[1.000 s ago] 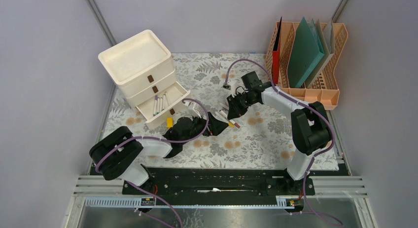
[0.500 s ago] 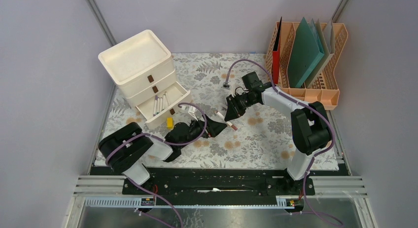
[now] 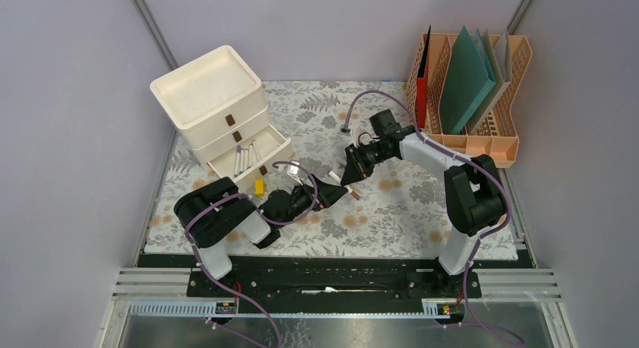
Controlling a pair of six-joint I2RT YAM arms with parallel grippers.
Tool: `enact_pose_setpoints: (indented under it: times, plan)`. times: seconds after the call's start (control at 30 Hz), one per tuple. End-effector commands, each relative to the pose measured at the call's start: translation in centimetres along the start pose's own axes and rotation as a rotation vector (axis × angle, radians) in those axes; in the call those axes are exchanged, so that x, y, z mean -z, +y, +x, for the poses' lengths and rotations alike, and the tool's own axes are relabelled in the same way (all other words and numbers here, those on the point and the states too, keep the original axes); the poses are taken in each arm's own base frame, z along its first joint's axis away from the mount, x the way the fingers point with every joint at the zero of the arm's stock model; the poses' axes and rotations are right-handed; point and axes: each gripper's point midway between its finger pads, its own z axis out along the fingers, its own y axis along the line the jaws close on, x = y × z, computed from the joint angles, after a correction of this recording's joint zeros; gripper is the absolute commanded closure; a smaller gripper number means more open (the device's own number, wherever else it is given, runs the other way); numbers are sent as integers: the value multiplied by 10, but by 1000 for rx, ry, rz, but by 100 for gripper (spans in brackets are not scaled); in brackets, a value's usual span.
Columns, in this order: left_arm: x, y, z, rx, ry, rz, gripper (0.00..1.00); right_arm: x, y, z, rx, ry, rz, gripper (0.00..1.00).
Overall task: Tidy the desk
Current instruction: Pick up the stationery from the center of the board.
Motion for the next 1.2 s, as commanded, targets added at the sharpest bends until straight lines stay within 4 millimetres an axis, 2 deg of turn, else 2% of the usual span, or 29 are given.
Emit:
enact_pose_setpoints:
  times: [0.0,0.17,0.27,0.3,0.47,0.67,0.8,0.87,0.97,1.0,1.03,1.07,1.17]
  plan:
    - [-1,-29,-43,35,-184,76,1,-2,11,-1,-15,-14,-90,100]
    - [0,-15,-67,101,-302,-12,4,0,21,-3,-6,-27,-138,100]
    - [-3,-14,-76,101,-341,-43,7,1,25,-3,-2,-31,-159,100]
    - [-5,-15,-79,96,-349,-46,10,1,26,-3,0,-31,-164,100]
    - [-12,-13,-80,95,-349,-69,30,2,33,-4,5,-37,-201,100]
    - [-19,-14,-73,110,-314,-54,38,4,35,-6,11,-43,-207,100]
    - [-24,-20,-63,130,-272,-20,58,3,32,-6,10,-40,-188,100]
    - [-26,-23,-58,135,-255,-11,71,3,31,-6,9,-38,-180,100]
    - [-25,-27,-52,131,-241,-1,97,2,28,-5,10,-34,-168,100]
    - [-24,-28,-51,126,-239,-2,100,3,28,-4,12,-34,-165,100]
    - [-22,-27,-51,120,-241,-7,100,3,28,-4,15,-33,-164,98]
    - [-20,-27,-52,108,-246,-12,100,4,28,-4,27,-31,-158,91]
    - [-8,-19,-58,42,-269,-70,100,10,28,-3,74,-14,-122,57]
